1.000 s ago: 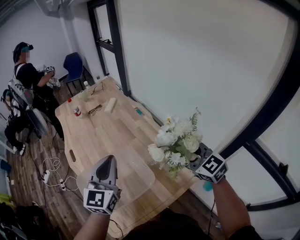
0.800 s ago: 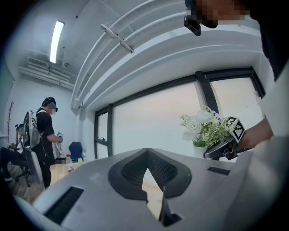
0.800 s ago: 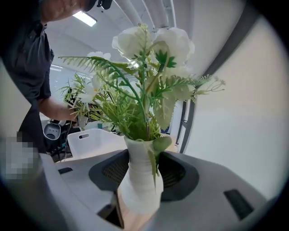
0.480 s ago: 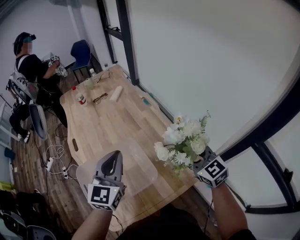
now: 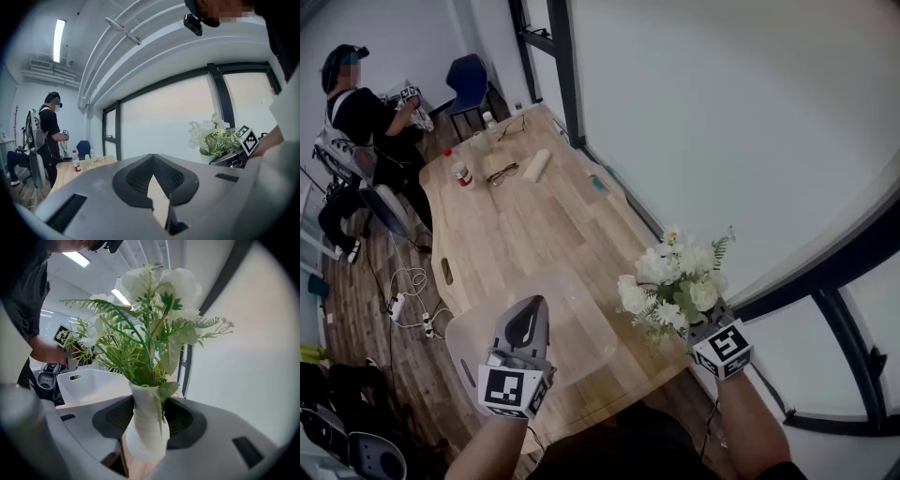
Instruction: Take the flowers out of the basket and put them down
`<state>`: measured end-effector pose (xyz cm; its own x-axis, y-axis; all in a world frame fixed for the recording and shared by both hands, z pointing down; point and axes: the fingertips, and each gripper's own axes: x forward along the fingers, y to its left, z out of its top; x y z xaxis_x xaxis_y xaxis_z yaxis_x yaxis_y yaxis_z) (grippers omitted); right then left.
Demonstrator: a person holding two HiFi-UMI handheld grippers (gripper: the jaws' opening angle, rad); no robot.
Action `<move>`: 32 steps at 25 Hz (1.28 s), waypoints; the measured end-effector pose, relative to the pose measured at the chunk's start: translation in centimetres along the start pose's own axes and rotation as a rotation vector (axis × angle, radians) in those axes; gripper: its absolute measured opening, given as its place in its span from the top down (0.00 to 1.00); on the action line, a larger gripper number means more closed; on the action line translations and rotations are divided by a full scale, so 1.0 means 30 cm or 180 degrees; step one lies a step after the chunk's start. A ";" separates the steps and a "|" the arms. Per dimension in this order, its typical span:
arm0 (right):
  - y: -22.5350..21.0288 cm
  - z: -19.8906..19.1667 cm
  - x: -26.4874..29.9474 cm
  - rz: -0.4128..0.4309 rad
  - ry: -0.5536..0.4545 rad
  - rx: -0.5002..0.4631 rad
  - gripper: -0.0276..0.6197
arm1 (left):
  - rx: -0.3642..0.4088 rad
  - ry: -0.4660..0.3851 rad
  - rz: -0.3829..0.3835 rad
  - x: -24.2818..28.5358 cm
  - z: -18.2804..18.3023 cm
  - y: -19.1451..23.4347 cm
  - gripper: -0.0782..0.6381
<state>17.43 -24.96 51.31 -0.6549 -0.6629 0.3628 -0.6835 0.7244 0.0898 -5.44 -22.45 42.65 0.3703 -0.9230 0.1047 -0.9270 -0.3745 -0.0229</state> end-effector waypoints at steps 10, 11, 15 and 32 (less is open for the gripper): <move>-0.002 -0.132 0.046 -0.0014 0.0081 0.0072 0.61 | 0.0149 0.0088 0.0067 0.019 -0.035 -0.006 0.88; -0.002 -0.143 0.052 -0.0013 0.0081 0.0079 0.61 | 0.0146 0.0108 0.0077 0.020 -0.040 -0.008 0.88; 0.002 -0.184 0.078 0.0005 0.0079 0.0105 0.61 | 0.0080 0.0217 0.0064 0.011 -0.081 -0.027 0.88; 0.008 -0.299 0.140 0.0046 0.0079 0.0129 0.61 | 0.0114 0.0360 0.0187 0.004 -0.108 -0.040 0.88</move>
<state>17.41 -25.87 61.17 -0.6569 -0.6473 0.3867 -0.6869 0.7252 0.0470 -4.47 -21.83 45.92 0.3045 -0.9283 0.2134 -0.9433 -0.3249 -0.0675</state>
